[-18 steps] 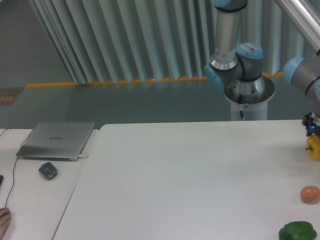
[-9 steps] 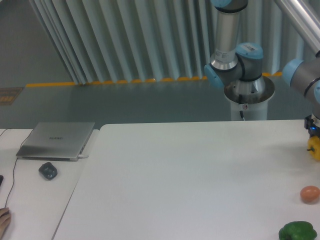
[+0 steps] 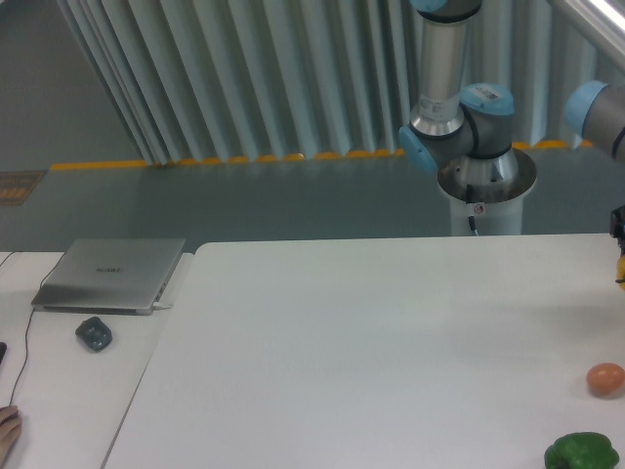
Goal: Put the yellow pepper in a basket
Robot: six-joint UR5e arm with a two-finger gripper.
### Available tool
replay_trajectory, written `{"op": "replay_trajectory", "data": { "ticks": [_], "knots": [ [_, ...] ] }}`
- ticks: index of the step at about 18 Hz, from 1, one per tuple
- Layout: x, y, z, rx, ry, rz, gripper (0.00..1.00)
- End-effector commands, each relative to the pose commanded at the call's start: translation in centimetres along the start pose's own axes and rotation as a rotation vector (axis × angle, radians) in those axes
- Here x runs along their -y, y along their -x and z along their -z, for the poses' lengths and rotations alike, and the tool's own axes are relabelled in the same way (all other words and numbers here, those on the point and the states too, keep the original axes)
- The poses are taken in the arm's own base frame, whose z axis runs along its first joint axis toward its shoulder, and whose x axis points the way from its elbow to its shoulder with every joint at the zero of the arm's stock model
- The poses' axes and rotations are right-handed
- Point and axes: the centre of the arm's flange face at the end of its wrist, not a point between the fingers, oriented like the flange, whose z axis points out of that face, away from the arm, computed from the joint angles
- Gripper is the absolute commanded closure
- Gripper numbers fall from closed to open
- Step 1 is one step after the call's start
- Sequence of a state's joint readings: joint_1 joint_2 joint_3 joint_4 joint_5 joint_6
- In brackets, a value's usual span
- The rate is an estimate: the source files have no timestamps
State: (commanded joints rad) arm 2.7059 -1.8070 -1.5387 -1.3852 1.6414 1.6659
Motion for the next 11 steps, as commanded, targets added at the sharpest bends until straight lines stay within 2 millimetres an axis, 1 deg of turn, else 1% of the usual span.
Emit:
{"op": "replay_trajectory", "data": {
  "ticks": [2, 4, 6, 7, 8, 9, 10, 11],
  "knots": [
    [-0.2, 2.0, -0.2, 0.015, -0.028, 0.007, 0.75],
    [-0.6, 4.4, -0.8, 0.029, -0.04, 0.015, 0.75],
    [-0.8, 7.0, -2.1, 0.074, -0.043, 0.029, 0.75],
    [-0.8, 8.8, -3.2, 0.108, -0.053, 0.056, 0.75],
    [-0.9, 9.9, -3.6, 0.128, -0.063, 0.075, 0.76],
    [-1.2, 11.6, -4.1, 0.146, -0.075, 0.083, 0.76],
    [-2.1, 12.9, -4.6, 0.156, -0.094, 0.097, 0.77],
    [-2.6, 13.7, -4.6, 0.169, -0.1, 0.103, 0.77]
  ]
}}
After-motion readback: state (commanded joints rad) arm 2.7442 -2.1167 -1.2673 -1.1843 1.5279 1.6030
